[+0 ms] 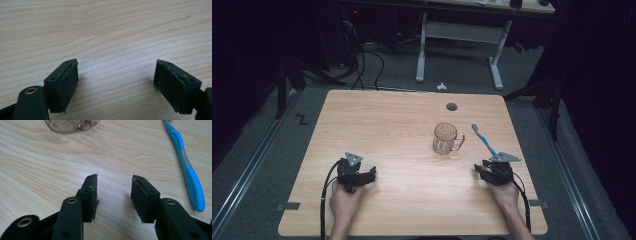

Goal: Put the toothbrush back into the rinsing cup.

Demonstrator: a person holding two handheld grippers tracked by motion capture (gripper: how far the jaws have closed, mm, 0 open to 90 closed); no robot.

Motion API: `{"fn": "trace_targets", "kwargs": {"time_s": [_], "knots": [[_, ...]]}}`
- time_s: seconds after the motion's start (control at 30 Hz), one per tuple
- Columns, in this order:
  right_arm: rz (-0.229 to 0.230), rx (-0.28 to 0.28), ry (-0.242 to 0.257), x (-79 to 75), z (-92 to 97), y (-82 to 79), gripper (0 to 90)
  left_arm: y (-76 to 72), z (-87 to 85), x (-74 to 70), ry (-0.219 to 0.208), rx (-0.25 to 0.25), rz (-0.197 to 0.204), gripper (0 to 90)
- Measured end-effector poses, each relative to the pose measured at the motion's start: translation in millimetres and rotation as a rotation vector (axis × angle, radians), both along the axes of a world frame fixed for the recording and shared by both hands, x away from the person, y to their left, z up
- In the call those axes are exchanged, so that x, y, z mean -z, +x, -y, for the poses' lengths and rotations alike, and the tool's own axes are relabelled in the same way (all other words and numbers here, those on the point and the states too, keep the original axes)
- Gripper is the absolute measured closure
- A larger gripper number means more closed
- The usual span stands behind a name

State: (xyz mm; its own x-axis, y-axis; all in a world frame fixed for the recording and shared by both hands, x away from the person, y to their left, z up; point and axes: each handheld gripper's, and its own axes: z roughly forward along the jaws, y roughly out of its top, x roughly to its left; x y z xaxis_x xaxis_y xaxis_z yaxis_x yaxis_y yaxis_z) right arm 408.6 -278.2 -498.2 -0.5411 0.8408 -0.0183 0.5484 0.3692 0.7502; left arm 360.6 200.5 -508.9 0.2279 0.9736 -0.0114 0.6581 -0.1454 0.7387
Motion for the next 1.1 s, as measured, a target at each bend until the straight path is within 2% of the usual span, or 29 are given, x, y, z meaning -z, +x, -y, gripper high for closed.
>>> {"fn": "trace_targets", "kwargs": {"time_s": [0.1, 0.37, 1.1], "knots": [[0.017, 0.008, 0.02, -3.7, 3.3, -3.0, 58.5, 0.0, 0.0, 0.0, 0.0, 0.0, 0.0, 20.4], [0.024, 0.032, 0.052, -7.6, 17.4, -10.2, 62.5, 0.0, 0.0, 0.0, 0.001, 0.0, 0.0, 20.3], [0.021, 0.052, 0.033, -16.2, 35.5, -17.1, 64.2, 0.1, 0.0, 0.0, 0.0, 0.0, 0.0, 20.3]]}}
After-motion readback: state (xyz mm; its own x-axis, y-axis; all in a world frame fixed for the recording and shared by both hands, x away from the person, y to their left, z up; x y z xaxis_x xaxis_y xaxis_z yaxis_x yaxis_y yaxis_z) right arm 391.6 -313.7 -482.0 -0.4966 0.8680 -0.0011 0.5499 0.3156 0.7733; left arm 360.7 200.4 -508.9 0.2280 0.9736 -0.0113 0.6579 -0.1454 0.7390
